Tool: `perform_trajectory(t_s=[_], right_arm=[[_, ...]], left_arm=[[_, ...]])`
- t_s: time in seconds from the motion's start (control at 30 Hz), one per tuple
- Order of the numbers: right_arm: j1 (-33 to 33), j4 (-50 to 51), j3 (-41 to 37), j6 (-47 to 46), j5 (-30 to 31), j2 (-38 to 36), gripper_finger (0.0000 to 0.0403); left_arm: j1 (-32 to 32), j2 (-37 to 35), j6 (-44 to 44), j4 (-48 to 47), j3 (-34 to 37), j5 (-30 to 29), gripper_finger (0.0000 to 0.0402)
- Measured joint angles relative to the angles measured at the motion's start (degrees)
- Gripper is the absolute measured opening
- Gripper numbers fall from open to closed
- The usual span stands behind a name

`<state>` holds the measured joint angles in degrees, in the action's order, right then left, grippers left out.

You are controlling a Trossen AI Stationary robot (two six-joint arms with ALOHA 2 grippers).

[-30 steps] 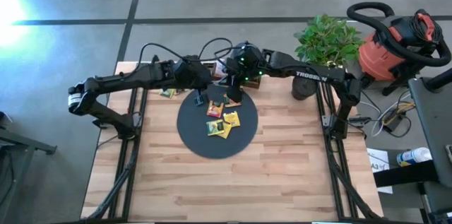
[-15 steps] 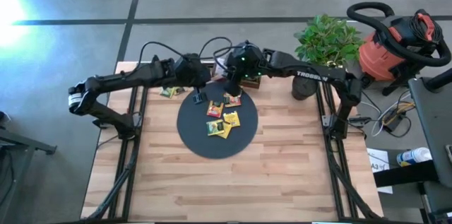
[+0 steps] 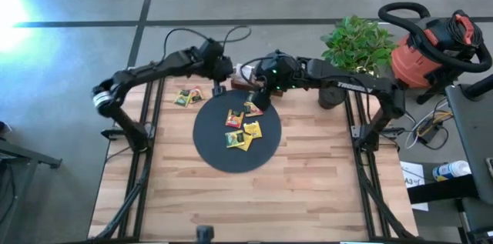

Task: Pick & Place Tea
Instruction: Put the orange tea bag into the left section of the wooden organizer

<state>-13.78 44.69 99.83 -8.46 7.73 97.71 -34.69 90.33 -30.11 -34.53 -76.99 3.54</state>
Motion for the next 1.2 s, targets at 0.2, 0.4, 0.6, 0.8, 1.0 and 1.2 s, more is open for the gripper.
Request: perform_trajectory(t_s=[0.2, 0.4, 0.6, 0.8, 1.0, 1.2], right_arm=[[1.7, 3.4, 0.0, -4.3, 1.0, -1.8, 0.0180], [2.3, 5.8, 0.0, -7.1, 2.4, -1.9, 0.0170], [2.7, 7.0, 0.0, -8.1, 2.9, -1.9, 0.0162], [2.7, 7.6, 0.0, -8.1, 2.9, -1.9, 0.0153], [2.7, 8.1, 0.0, -7.6, 2.9, -1.9, 0.0144], [2.6, 8.3, 0.0, -6.4, 2.9, -1.9, 0.0139]], left_arm=[[-3.0, 11.4, -8.8, -6.3, -11.3, 1.3, 0.0000], [-3.6, 21.0, -11.3, -17.1, -23.4, 2.0, 0.0000], [-4.3, 24.6, -11.9, -19.0, -28.2, 2.2, 0.0000], [-5.2, 26.5, -11.4, -20.8, -28.7, 3.2, 0.0000], [-5.2, 27.7, -11.4, -24.6, -28.6, 4.6, 0.0000], [-5.4, 27.8, -10.5, -21.5, -28.6, 5.3, 0.0000]])
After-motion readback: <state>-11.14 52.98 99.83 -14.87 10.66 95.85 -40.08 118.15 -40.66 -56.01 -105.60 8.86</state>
